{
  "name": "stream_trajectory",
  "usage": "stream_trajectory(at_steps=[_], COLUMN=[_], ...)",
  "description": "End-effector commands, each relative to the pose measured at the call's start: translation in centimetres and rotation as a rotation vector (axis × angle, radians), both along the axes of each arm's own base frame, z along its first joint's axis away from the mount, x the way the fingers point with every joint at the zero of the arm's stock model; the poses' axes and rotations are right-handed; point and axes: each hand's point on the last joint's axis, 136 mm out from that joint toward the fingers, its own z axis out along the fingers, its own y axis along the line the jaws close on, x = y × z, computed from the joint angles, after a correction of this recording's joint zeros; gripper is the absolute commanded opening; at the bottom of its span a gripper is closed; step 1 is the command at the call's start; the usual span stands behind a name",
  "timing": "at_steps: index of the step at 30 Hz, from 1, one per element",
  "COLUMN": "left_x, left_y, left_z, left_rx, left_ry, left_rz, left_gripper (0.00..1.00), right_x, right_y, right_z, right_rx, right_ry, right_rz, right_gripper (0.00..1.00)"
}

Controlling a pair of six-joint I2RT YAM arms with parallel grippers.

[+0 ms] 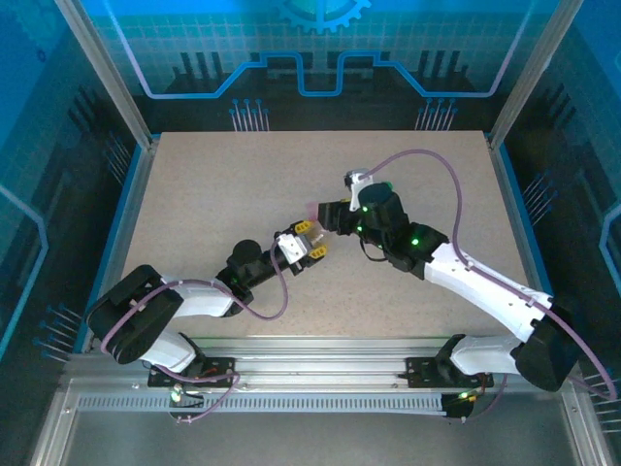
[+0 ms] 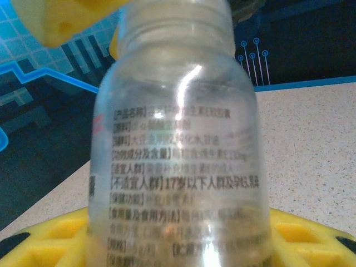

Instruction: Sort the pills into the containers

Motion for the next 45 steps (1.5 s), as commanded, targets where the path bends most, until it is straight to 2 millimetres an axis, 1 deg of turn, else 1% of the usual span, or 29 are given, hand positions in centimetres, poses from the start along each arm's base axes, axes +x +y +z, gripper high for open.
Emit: stream_trajectory(at_steps=[1,5,9,11,13,15,17,18,20,22,24,28,31,33,36,43,45], left_x=[-1.3,-1.4,-1.4,-1.5,-1.8,-2.1,-2.1,-2.1,-2.0,-2.1,-2.4,-3.2,-3.9,-4.3,-4.6,-4.7,-4.7], left_y=[-0.2,-0.4,-0.5,-0.4,-0.3,-0.4,-0.1,0.0,0.3,0.3,0.4,0.3,0.1,-0.1,-0.2,-0.4,-0.4], left_z=[3.6,3.5,3.5,3.6,3.8,4.0,4.1,4.1,4.1,4.2,4.2,4.0,3.9,3.9,3.8,3.9,3.9], left_rx=[-0.096,-0.097,-0.11,-0.119,-0.131,-0.147,-0.162,-0.167,-0.178,-0.185,-0.188,-0.179,-0.174,-0.169,-0.166,-0.166,-0.167], left_ry=[-0.118,-0.112,-0.111,-0.116,-0.119,-0.111,-0.094,-0.086,-0.069,-0.055,-0.045,-0.039,-0.035,-0.035,-0.031,-0.03,-0.028], left_rz=[-0.043,-0.057,-0.063,-0.066,-0.075,-0.097,-0.111,-0.114,-0.126,-0.157,-0.187,-0.243,-0.286,-0.312,-0.336,-0.356,-0.354], left_gripper=[0.0,0.0,0.0,0.0,0.0,0.0,0.0,0.0,0.0,0.0,0.0,0.0,0.0,0.0,0.0,0.0,0.0], right_x=[1.7,1.7,1.5,1.6,1.9,2.2,2.0,1.6,0.1,-1.5,-3.6,-8.1,-9.8,-10.5,-10.7,-10.7,-11.0], right_y=[-2.8,-2.7,-2.1,-2.7,-3.8,-4.9,-5.1,-4.9,-4.0,-3.6,-2.6,-1.1,-0.7,-0.5,-0.1,1.3,1.6], right_z=[-0.8,-0.5,0.5,1.4,2.3,3.2,4.4,5.0,5.8,6.3,6.6,6.6,6.6,6.7,6.6,4.2,3.6], right_rx=[-0.068,-0.05,-0.042,-0.066,-0.081,-0.046,0.021,0.043,0.039,-0.001,-0.037,-0.047,-0.047,-0.054,-0.076,-0.187,-0.193], right_ry=[0.01,0.016,0.007,-0.015,-0.039,-0.055,-0.105,-0.153,-0.266,-0.372,-0.488,-0.657,-0.752,-0.804,-0.815,-0.685,-0.659], right_rz=[-0.09,-0.077,-0.038,-0.042,-0.053,-0.036,0.062,0.143,0.327,0.454,0.617,0.914,1.037,1.097,1.155,1.271,1.299], right_gripper=[0.58,0.57,0.57,0.57,0.57,0.57,0.55,0.55,0.54,0.53,0.54,0.58,0.6,0.61,0.61,0.61,0.59])
